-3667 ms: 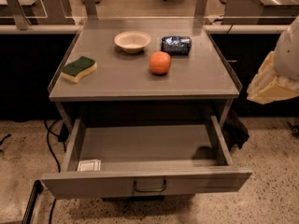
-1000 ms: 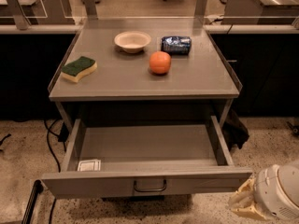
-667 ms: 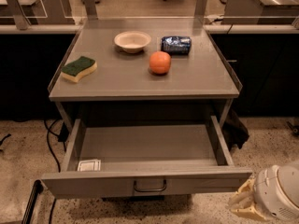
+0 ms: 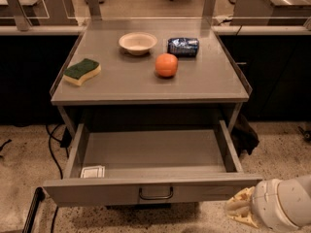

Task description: Close top drawer

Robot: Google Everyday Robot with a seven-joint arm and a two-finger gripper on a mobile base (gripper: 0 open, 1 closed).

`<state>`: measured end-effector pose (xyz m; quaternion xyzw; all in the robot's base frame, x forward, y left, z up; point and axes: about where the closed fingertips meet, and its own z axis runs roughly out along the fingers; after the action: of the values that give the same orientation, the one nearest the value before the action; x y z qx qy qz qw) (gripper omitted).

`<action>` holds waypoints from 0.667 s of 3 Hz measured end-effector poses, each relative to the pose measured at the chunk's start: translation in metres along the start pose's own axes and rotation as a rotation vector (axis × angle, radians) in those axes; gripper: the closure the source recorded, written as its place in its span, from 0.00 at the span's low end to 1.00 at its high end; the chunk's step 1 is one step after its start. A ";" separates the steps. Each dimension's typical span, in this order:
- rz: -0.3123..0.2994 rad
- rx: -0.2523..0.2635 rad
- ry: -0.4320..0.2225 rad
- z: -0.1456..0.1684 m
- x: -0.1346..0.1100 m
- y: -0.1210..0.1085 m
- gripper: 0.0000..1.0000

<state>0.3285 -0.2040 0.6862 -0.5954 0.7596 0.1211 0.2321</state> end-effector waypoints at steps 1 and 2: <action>-0.062 0.044 -0.055 0.025 -0.012 -0.009 1.00; -0.109 0.088 -0.087 0.046 -0.023 -0.022 1.00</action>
Offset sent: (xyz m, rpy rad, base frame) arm 0.0594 0.0514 -0.0420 0.0640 -0.2290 0.0791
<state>0.3639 -0.1691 0.6598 -0.6194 0.7197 0.1004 0.2972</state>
